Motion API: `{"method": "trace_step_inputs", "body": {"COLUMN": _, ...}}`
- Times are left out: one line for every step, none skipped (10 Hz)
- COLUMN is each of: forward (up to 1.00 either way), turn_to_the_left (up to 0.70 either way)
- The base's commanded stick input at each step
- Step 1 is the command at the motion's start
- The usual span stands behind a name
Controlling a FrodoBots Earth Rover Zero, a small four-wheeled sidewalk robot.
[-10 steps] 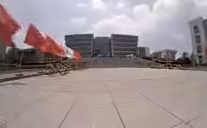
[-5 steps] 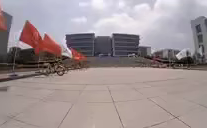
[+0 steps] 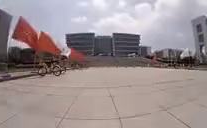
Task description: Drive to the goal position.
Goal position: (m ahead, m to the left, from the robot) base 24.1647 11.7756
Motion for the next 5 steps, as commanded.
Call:
{"method": "trace_step_inputs", "body": {"forward": 1.00, "turn_to_the_left": 0.00}}
{"method": "trace_step_inputs", "body": {"forward": 1.00, "turn_to_the_left": 0.00}}
{"method": "trace_step_inputs", "body": {"forward": 1.00, "turn_to_the_left": 0.00}}
{"method": "trace_step_inputs", "body": {"forward": 1.00, "turn_to_the_left": 0.00}}
{"method": "trace_step_inputs", "body": {"forward": 1.00, "turn_to_the_left": 0.00}}
